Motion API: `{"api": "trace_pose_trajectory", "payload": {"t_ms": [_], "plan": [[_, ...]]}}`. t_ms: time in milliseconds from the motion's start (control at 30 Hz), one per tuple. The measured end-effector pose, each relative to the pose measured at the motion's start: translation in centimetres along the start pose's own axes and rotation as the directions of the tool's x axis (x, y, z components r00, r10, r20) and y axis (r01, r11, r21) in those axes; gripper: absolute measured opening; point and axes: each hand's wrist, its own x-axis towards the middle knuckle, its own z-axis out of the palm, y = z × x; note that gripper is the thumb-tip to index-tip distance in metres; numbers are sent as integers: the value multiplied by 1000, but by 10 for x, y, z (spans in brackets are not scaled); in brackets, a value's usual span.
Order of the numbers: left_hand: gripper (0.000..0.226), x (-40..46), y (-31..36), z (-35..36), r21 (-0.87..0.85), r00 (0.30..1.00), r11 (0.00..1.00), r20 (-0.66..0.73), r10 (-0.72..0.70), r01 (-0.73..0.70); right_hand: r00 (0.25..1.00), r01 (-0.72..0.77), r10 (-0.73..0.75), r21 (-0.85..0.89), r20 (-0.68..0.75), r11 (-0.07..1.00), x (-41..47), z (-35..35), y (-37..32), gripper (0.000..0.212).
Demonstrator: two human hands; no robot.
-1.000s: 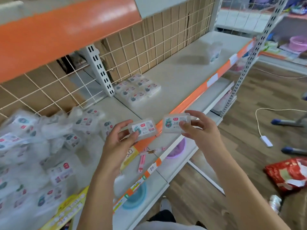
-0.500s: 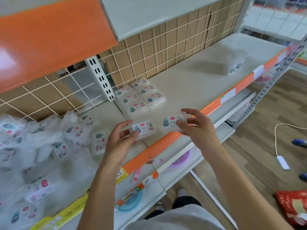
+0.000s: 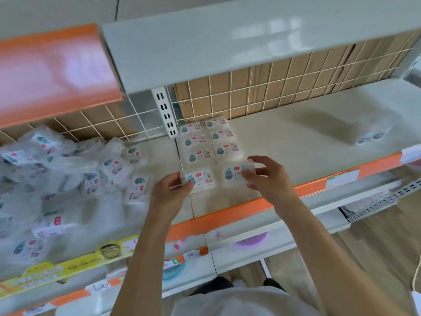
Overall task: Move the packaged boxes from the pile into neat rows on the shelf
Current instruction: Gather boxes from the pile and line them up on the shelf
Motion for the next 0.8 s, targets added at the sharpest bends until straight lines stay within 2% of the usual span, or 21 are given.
{"api": "trace_pose_trajectory", "payload": {"t_ms": [133, 300, 333, 400, 433, 600, 800], "plan": [[26, 5, 4, 2, 8, 1000, 1000, -15, -16, 16, 1000, -12, 12, -33, -6, 999, 17, 2, 6, 36], [13, 14, 8, 7, 37, 999, 998, 8, -50, 50, 1000, -14, 14, -106, 1, 994, 31, -2, 5, 43], [16, 15, 9, 7, 39, 998, 998, 7, -59, 58, 1000, -24, 24, -112, 0, 993, 33, -3, 4, 44], [39, 19, 8, 8, 42, 997, 996, 2, -79, 79, 1000, -30, 30, -133, -3, 991, 39, -2, 4, 43], [43, 20, 8, 8, 42, 996, 996, -2, -84, 84, 1000, -20, 20, -157, -3, 987, 40, -1, 5, 42], [18, 25, 8, 11, 73, 998, 995, -21, -66, 67, 999, 27, -35, -268, -24, 963, 45, 1, 8, 39], [20, 29, 7, 11, 119, 998, 991, -20, -53, 55, 997, 56, -69, -315, -32, 947, 48, 0, 10, 38]]}}
